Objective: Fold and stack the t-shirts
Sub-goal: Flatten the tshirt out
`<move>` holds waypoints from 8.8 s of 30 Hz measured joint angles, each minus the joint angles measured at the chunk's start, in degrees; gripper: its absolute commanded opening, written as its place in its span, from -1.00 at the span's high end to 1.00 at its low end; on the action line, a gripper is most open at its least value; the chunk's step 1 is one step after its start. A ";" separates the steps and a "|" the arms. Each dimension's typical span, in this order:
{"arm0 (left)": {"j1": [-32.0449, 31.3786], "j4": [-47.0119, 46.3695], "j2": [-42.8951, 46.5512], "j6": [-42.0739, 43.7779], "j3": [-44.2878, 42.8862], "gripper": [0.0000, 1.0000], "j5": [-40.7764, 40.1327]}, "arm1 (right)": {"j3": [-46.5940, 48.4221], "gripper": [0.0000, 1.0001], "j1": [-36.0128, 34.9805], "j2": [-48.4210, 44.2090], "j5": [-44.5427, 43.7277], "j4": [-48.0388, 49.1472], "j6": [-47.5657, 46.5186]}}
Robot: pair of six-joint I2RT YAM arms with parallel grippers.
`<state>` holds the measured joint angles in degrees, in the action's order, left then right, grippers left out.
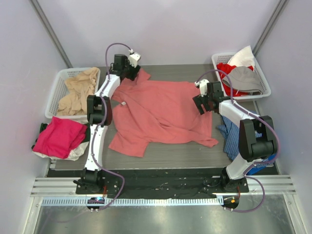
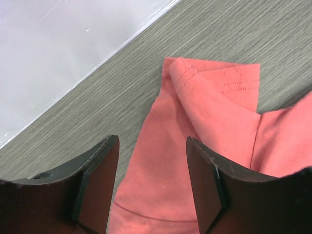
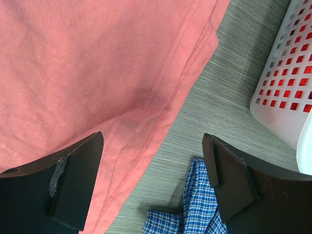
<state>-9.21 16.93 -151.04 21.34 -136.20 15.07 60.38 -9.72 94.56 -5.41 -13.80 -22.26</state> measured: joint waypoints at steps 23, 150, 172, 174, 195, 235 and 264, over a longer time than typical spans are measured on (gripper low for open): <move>0.00 -2.05 -7.50 0.39 -7.39 0.62 3.06 | -0.31 -0.77 -0.33 0.00 0.13 -0.22 0.79; -15.23 5.90 59.84 9.07 84.98 -0.99 -21.14 | 0.37 -0.99 -8.17 0.92 -2.27 -10.49 -1.18; -21.40 18.88 74.29 4.04 94.92 -0.99 -22.95 | 4.24 -0.99 -10.23 4.59 -5.29 -10.21 -2.91; -21.42 19.96 75.67 3.87 94.01 -0.99 -22.99 | 4.24 -0.99 -10.34 4.59 -5.35 -10.25 -2.91; -18.01 3.67 81.42 12.50 100.10 -0.99 -35.06 | 2.60 -1.00 -10.43 4.59 -5.42 -9.75 -2.84; -15.87 -8.50 71.65 16.22 100.56 -0.99 -32.04 | 0.44 -1.00 -10.43 3.30 -5.64 -8.96 -2.62; -15.87 -5.90 77.75 8.24 88.91 -0.99 -33.27 | -3.78 -0.57 -10.80 -17.38 0.74 -31.54 -8.68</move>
<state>-25.08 11.03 -73.30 29.58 -47.29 -18.20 56.60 -20.51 77.19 -4.67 -45.34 -30.94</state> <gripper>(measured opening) 0.996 0.872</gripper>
